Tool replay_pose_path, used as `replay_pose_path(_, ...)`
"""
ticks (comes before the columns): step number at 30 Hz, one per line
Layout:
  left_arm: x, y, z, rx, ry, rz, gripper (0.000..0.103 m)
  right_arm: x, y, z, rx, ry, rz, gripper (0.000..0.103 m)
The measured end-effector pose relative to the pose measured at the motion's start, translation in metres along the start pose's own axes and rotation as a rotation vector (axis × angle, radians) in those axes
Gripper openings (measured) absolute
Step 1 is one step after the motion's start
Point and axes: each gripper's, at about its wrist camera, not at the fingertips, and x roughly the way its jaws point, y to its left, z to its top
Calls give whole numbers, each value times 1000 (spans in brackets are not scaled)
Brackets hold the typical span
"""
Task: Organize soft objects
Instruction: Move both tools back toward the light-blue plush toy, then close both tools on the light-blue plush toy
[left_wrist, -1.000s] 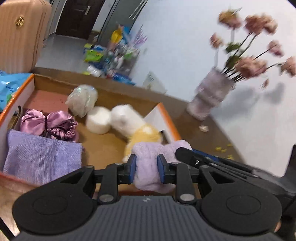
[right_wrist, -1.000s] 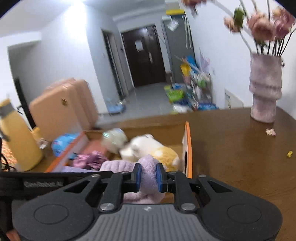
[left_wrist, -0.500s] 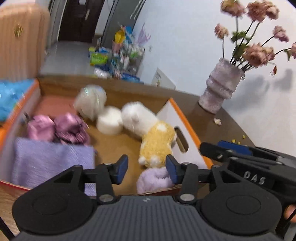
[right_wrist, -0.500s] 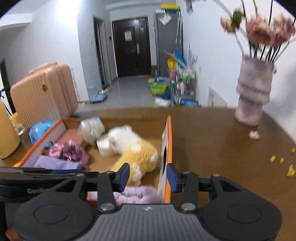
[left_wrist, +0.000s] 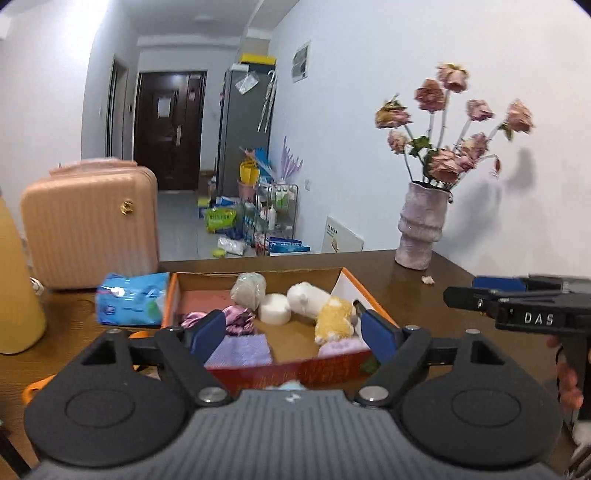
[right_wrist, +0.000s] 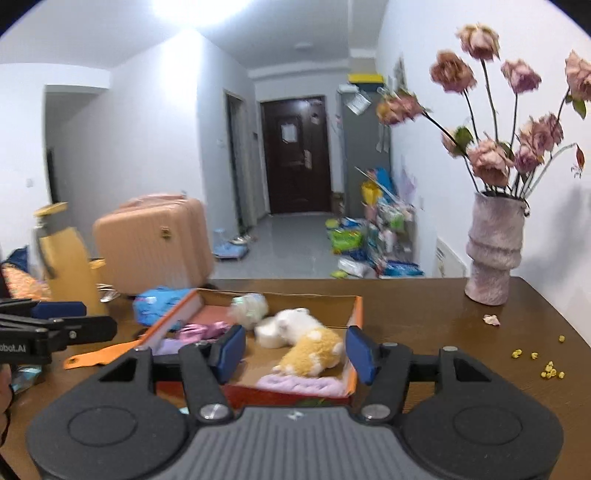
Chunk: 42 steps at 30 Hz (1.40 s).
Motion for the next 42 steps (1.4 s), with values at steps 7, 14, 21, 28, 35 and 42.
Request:
replay_pose_path(7, -79, 1, -55, -15, -47, 24, 89, -73, 38, -48, -110, -100, -7, 72)
replay_pose_path(14, -126, -13, -137, -18, 2, 55, 90, -124, 58, -132, -99, -88, 111, 77)
replay_pose_path(21, -138, -9, -163, -82, 46, 31, 94, -133, 59, -175, -68, 18, 111, 77)
replay_pose_path(28, -108, 6, -154, -156, 38, 28, 94, -117, 48, -174, 0, 15, 100, 76)
replay_pose_path(35, -30, 31, -143, -277, 130, 34, 82, -60, 34, -148, 55, 35, 99, 76)
replay_pose_path(42, 58, 49, -121, -338, 192, -55, 75, 51, 22, -114, 185, 145, 180, 65)
